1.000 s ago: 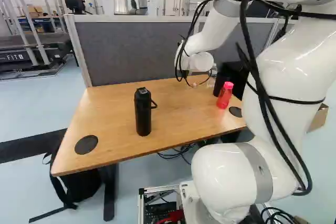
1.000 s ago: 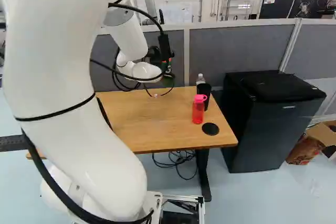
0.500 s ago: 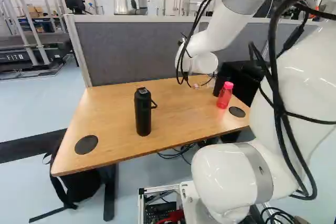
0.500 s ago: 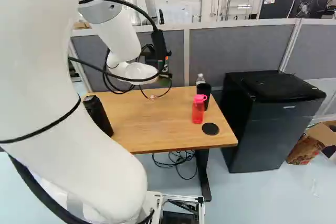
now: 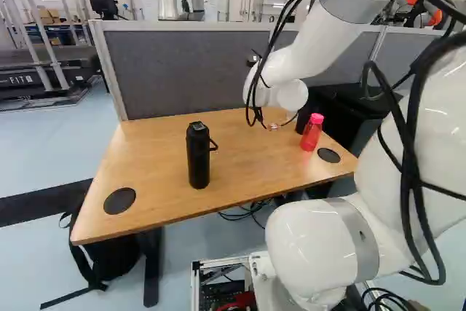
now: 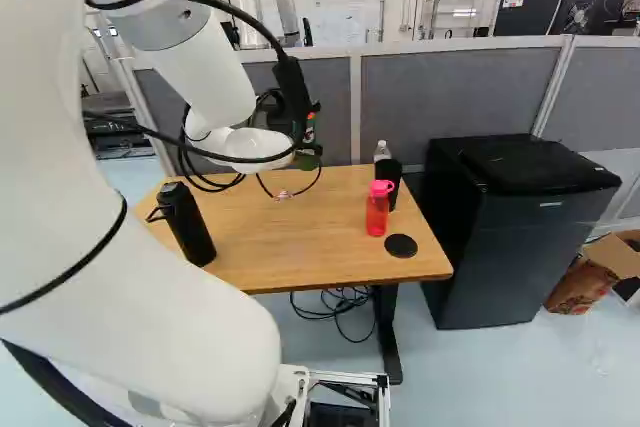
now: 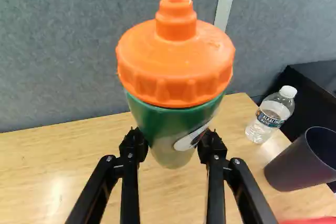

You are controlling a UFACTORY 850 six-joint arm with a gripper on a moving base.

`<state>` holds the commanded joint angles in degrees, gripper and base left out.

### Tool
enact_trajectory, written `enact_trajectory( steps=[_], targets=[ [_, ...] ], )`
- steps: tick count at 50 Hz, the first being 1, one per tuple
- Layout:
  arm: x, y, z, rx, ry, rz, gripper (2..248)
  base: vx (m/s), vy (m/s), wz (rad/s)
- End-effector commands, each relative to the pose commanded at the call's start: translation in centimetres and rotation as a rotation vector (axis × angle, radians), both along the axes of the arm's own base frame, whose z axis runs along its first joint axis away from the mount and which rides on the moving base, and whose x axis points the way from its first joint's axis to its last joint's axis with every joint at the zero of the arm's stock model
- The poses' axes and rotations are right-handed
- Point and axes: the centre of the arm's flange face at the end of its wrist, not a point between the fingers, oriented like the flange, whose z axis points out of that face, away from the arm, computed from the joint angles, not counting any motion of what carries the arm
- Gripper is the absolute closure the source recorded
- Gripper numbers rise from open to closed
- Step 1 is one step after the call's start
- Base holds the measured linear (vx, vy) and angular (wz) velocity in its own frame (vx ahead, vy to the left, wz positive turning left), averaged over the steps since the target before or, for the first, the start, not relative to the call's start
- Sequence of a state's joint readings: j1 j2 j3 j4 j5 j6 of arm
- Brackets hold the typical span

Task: Pick up the green bottle from the table

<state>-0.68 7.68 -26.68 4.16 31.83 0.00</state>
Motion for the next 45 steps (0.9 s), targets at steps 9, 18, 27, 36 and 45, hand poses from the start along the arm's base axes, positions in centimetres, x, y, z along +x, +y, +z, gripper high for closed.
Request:
enact_trajectory(
  steps=[9, 18, 27, 36, 45],
  targets=[
    [-0.2, 0.0, -0.1, -0.001, -0.001, 0.001, 135, 0.0, 0.0, 0.0],
    [-0.6, 0.0, -0.4, -0.003, -0.004, 0.003, 135, 0.0, 0.0, 0.0],
    [-1.3, 0.1, -1.0, -0.007, -0.009, 0.007, 135, 0.0, 0.0, 0.0],
    [-2.3, 0.2, -1.7, -0.012, -0.017, 0.012, 135, 0.0, 0.0, 0.0],
    [-3.7, 0.2, -2.6, -0.017, -0.026, 0.019, 135, 0.0, 0.0, 0.0]
  ],
)
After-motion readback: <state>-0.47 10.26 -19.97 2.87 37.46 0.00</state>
